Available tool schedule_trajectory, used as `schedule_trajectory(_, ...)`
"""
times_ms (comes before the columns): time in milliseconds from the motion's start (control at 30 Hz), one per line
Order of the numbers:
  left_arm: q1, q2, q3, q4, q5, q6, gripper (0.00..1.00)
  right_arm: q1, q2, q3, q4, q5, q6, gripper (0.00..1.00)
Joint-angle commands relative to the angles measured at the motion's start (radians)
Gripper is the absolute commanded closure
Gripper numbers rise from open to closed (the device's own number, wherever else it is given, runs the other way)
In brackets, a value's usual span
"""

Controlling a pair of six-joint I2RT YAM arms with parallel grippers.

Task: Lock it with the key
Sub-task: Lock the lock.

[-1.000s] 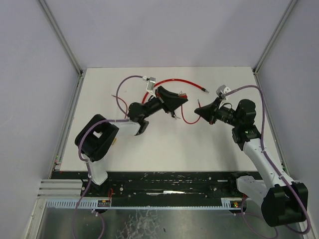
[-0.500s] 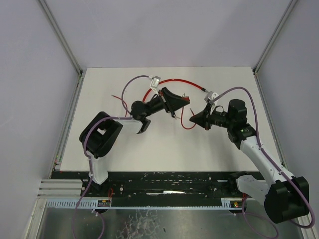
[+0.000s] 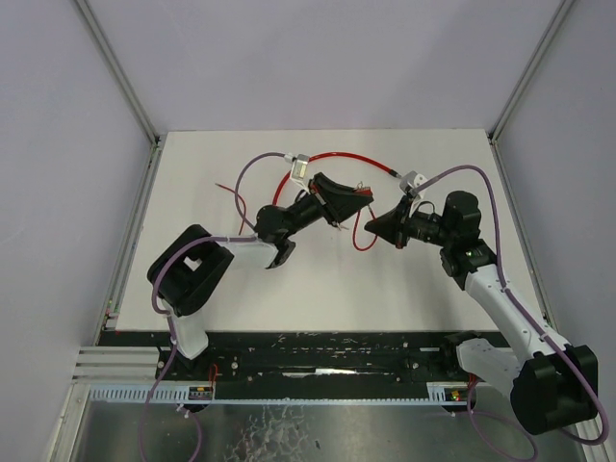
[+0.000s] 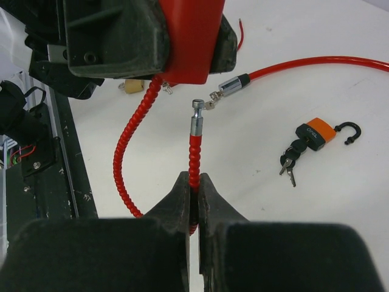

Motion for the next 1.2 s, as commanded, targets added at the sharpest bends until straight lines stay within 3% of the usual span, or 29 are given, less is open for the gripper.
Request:
schedule_trajectory(0,-0.006,-0.023,-0.016,0.07,-0.068,0.061,1.0,0.019,-0.035,0.025,0.074,-0.056,0.037,1.0)
schedule_trajectory(1167,-0.046,0.006,-0.003,0.07,-0.066,0.081,1.0,0.012,-0.029,0.019,0.161,-0.057,0.136,1.0)
